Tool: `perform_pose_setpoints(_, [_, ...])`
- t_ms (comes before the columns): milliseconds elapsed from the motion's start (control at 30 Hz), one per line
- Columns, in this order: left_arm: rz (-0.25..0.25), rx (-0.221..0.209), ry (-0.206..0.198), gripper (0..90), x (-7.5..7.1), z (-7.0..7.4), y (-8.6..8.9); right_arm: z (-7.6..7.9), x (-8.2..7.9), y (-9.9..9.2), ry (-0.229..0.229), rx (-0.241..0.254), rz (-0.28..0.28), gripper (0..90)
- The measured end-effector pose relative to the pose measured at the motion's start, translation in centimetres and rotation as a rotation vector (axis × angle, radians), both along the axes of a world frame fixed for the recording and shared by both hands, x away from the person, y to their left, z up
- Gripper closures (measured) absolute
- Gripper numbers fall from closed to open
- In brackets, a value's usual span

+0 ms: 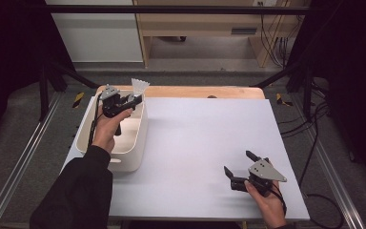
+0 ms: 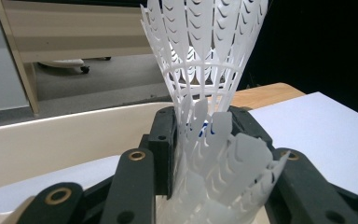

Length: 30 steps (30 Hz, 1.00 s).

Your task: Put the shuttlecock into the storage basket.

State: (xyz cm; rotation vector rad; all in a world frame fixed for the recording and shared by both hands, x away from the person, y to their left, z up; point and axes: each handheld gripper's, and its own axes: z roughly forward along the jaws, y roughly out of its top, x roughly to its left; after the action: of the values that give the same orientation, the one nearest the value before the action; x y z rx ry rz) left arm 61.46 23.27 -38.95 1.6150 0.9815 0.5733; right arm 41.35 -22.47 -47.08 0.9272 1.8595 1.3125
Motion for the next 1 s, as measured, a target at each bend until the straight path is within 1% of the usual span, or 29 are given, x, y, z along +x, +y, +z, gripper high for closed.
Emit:
perform_pose_setpoints(267, [0.003,-0.011,-0.008,64.3,-0.12,0.06,0.18,-0.02,0.01,0.01,0.0,-0.002,0.001,5.3])
perform_pose_setpoints(467, [0.007,-0.005,-0.013,64.4,-0.19,0.15,0.3,0.0,-0.02,0.03,0.0,-0.001,0.0,5.3])
perform_pose_setpoints(667, [0.019,0.0,0.0,64.4,-0.25,-0.03,0.85,-0.05,0.01,0.1,0.001,-0.003,0.003,5.3])
perform_pose_setpoints(767, [0.016,0.006,0.0,64.3,-0.2,-0.13,0.79,-0.04,0.0,0.13,0.0,-0.005,0.004,5.3])
perform_pose_setpoints(1000, [0.01,0.027,0.019,64.1,-0.14,-0.4,0.61,-0.05,-0.01,0.12,0.002,-0.005,0.005,5.3])
